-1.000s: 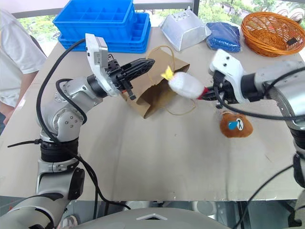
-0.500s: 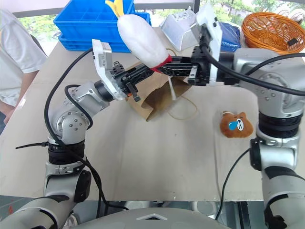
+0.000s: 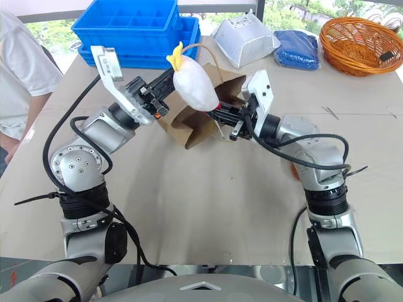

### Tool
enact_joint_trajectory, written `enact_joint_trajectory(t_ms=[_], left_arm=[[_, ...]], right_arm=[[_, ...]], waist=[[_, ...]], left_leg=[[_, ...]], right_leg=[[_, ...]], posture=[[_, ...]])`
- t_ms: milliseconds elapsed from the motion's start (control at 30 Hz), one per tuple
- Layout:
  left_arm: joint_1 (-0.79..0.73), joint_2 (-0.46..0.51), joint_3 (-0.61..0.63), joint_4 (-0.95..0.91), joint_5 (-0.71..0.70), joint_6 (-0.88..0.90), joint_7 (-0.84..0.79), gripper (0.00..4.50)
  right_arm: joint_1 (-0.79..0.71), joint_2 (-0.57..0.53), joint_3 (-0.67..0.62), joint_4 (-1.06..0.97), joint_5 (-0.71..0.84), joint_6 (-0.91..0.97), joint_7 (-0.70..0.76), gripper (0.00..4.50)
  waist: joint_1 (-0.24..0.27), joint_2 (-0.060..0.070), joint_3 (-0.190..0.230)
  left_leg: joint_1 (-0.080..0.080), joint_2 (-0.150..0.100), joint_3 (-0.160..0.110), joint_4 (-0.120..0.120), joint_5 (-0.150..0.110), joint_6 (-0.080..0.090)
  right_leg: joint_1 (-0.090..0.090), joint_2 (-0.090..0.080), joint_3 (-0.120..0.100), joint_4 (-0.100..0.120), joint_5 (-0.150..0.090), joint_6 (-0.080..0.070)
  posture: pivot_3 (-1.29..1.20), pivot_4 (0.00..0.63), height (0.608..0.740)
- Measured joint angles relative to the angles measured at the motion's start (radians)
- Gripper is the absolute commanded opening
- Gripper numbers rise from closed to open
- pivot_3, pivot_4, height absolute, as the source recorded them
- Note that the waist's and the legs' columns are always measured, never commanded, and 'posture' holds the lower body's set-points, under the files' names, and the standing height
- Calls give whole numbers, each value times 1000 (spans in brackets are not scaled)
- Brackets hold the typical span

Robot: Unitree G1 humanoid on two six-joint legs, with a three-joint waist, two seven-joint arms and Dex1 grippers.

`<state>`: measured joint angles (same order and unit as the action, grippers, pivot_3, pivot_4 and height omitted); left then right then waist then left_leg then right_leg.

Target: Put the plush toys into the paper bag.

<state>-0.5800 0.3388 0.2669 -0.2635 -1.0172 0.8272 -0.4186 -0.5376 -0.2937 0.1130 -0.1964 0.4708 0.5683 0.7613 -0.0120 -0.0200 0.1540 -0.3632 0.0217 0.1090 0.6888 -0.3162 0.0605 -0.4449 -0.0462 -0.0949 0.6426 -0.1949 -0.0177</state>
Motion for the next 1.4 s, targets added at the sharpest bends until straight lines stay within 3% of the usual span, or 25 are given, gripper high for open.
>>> enact_joint_trajectory(t_ms=[267, 467, 733, 967, 1167, 1300, 1400], left_arm=[[-11, 6, 19, 0, -47, -1, 32, 0], [7, 55, -20, -13, -31, -3, -15, 0], [42, 103, -161, -92, 57, -21, -115, 0], [47, 83, -177, -98, 65, -24, -126, 0], [48, 54, -151, -97, 19, -10, -98, 0], [51, 49, -115, -95, -8, -3, -65, 0], [52, 49, -111, -79, -7, -3, -61, 0]], right_arm=[[56, -96, 70, 87, -132, -70, 16, 27], [44, -156, 119, 142, -222, -3, 13, 27], [-146, -156, 166, 23, -224, 267, -6, 27], [-282, -178, 348, 30, -309, 341, 9, 27], [-288, -141, 360, 64, -319, 229, 44, 27], [-252, -218, 391, 85, -448, -131, 48, 27], [-234, -244, 394, 129, -517, -277, 52, 27]], waist=[[0, 0, 0], [-1, 0, 0], [-1, 0, 0], [0, 0, 0], [0, 0, 0], [1, 0, 0], [0, 0, 0]], left_leg=[[0, 0, 0, 0, 0, 0], [0, 0, 0, 0, 0, 0], [0, 0, -1, 0, 0, -1], [-1, 0, -1, 0, 0, 0], [-1, 0, -1, 0, 0, 0], [-1, -1, -1, 0, 0, 0], [0, -1, -1, 0, 0, -1]], right_leg=[[0, 0, 0, 0, 0, 0], [0, 0, 0, 0, 0, 0], [0, 0, 0, 0, 0, 0], [0, 0, 0, 0, 0, 0], [0, 0, 0, -1, 0, 0], [0, 0, 0, -1, 0, 0], [0, 0, 0, -1, 0, 0]], posture=[[0, 150, 740], [0, 150, 740], [0, 150, 740], [0, 150, 740], [0, 150, 740], [0, 150, 740], [0, 150, 740]])
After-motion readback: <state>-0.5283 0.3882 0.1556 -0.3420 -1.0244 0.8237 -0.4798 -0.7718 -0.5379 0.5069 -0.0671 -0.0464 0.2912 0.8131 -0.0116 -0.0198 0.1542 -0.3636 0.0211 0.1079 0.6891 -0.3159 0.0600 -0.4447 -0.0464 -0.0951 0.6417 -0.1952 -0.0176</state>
